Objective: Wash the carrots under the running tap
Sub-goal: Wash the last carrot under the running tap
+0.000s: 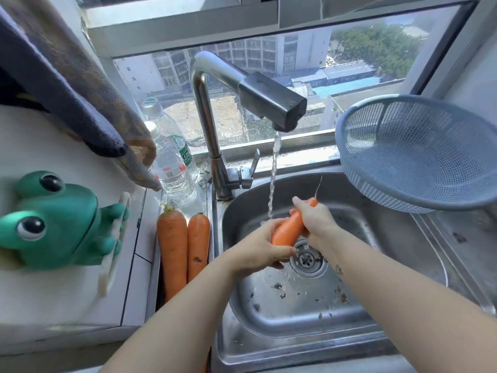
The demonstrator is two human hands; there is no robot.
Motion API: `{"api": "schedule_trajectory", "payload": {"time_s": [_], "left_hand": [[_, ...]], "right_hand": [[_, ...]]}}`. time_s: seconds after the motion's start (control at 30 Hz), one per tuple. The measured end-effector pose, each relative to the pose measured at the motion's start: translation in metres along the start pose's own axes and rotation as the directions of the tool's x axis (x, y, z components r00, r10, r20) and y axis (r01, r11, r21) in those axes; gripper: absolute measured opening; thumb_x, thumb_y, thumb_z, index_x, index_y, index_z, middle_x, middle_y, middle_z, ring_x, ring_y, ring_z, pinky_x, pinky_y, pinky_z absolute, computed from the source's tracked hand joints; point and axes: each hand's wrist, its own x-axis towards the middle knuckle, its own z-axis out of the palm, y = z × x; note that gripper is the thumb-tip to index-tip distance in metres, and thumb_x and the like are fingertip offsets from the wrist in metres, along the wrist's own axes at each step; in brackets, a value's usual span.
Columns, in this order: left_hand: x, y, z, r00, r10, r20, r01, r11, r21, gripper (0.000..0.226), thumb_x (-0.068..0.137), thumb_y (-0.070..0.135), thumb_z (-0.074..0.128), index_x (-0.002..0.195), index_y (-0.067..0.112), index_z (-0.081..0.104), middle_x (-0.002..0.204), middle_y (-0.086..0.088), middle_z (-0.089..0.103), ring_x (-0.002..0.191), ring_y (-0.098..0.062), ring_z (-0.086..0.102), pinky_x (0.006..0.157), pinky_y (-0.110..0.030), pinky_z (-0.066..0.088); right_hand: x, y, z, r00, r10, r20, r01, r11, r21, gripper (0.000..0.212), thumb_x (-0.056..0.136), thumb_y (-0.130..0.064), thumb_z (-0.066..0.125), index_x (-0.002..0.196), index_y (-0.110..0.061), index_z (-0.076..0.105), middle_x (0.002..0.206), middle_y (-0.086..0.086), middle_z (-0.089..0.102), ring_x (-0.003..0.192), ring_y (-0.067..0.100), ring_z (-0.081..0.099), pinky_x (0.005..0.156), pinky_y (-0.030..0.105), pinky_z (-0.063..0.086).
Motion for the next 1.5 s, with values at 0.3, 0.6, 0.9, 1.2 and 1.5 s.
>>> {"api": "schedule_trajectory", "payload": {"time_s": [0.3, 0.6, 0.9, 1.2, 1.5], "left_hand": [[0.018, -0.016, -0.024, 0.92, -0.114, -0.376, 0.039, 0.979, -0.202, 0.03, 0.101, 0.038, 0.043, 0.107, 0.012, 0.055, 0.069, -0.006, 0.049, 0.046, -0.012, 0.045, 0.042, -0.022, 0.036], [0.023, -0.012, -0.023, 0.959, -0.017, -0.285, 0.069, 0.983, 0.172, 0.042, 0.099, 0.043, 0.043, 0.074, 0.01, 0.052, 0.052, -0.005, 0.046, 0.043, -0.018, 0.041, 0.043, -0.023, 0.035], [0.014, -0.026, 0.0, 0.974, 0.033, -0.223, -0.123, 0.907, -0.403, 0.031, 0.091, 0.03, 0.064, 0.112, 0.007, 0.061, 0.109, -0.011, 0.068, 0.107, -0.024, 0.063, 0.099, -0.039, 0.047], [0.02, -0.013, 0.026, 0.816, -0.269, -0.512, -0.274, 0.601, -0.751, 0.012, 0.091, 0.008, 0.06, 0.079, 0.009, 0.061, 0.065, -0.003, 0.063, 0.066, -0.016, 0.062, 0.066, -0.033, 0.052], [0.011, 0.004, 0.011, 0.937, -0.214, -0.278, -0.109, 0.576, -0.81, 0.034, 0.103, 0.031, 0.038, 0.095, 0.004, 0.057, 0.092, -0.013, 0.062, 0.086, -0.024, 0.062, 0.08, -0.036, 0.052]], "right_hand": [[-0.014, 0.007, -0.034, 0.983, 0.025, 0.182, -0.029, 0.999, 0.02, 0.037, 0.086, -0.021, 0.07, 0.116, -0.003, 0.056, 0.107, 0.016, 0.065, 0.09, 0.025, 0.065, 0.081, 0.036, 0.054], [-0.028, -0.002, -0.047, 0.711, -0.273, 0.649, 0.66, -0.06, -0.749, 0.077, 0.077, -0.049, 0.07, 0.143, -0.024, 0.039, 0.142, -0.004, 0.045, 0.134, 0.017, 0.037, 0.116, 0.046, 0.021], [-0.04, 0.014, -0.029, 0.833, -0.074, 0.548, 0.491, 0.555, -0.671, 0.021, 0.077, -0.017, 0.072, 0.072, -0.015, 0.052, 0.062, -0.004, 0.053, 0.054, 0.01, 0.051, 0.049, 0.02, 0.038], [-0.06, 0.02, -0.013, 0.8, -0.087, 0.594, 0.588, 0.315, -0.745, 0.023, 0.074, -0.004, 0.053, 0.06, -0.014, 0.038, 0.058, -0.002, 0.047, 0.055, 0.018, 0.048, 0.048, 0.025, 0.036], [-0.051, 0.018, -0.025, 0.883, 0.005, 0.47, 0.378, 0.587, -0.716, 0.021, 0.07, -0.005, 0.058, 0.064, -0.015, 0.04, 0.054, 0.002, 0.044, 0.043, 0.016, 0.046, 0.051, 0.032, 0.039]]}}
